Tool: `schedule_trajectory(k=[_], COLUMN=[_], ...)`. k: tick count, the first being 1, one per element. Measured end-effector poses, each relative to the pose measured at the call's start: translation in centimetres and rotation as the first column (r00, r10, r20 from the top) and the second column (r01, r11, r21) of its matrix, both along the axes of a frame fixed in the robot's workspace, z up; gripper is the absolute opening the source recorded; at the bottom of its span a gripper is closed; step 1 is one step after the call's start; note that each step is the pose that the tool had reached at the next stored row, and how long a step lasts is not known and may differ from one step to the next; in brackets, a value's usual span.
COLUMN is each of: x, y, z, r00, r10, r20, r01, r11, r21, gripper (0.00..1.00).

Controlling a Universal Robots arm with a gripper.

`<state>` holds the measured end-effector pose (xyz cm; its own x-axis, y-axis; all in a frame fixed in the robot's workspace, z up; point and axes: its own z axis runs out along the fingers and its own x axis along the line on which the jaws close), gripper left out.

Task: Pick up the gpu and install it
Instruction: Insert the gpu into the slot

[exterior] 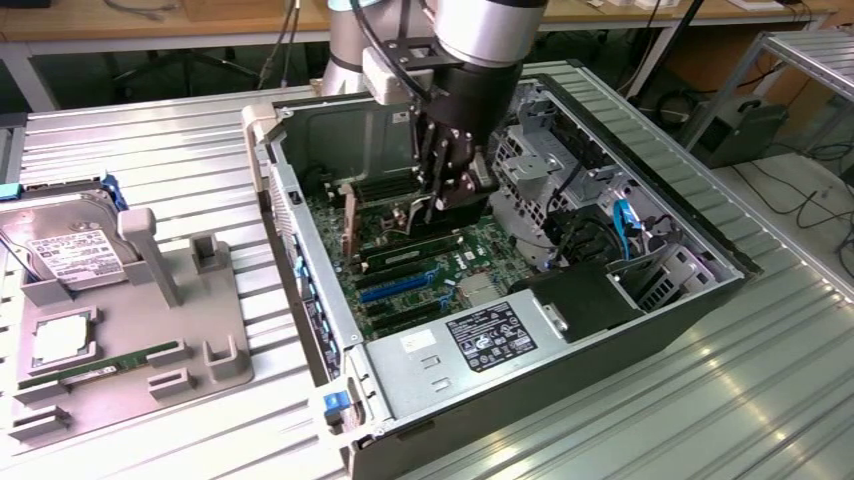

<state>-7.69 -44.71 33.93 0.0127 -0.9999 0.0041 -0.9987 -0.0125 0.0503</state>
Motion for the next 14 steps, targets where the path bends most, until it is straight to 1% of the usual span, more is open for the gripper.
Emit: schedule_trajectory(k=[2, 3, 4, 6, 14], x=[-0.7, -1.0, -1.0, -1.2, -2.0], y=[0.0, -0.07, -0.32, -0.5, -0.6], z=[-0.74, -1.29, -1.98, -2.64, -4.16], r00=[1.0, 1.0, 1.0, 0.9999, 0.9999], r10=[0.0, -0.001, -0.007, -0.011, -0.015], r20=[0.0, 0.0, 0.0, 0.0, 0.0], r01=[0.0, 0.001, 0.007, 0.011, 0.015], r11=[1.0, 1.0, 1.0, 0.9999, 0.9999], r21=[0.0, -0.0001, 0.0, -0.0001, -0.0023], gripper=[0.26, 0.26, 0.26, 0.26, 0.26])
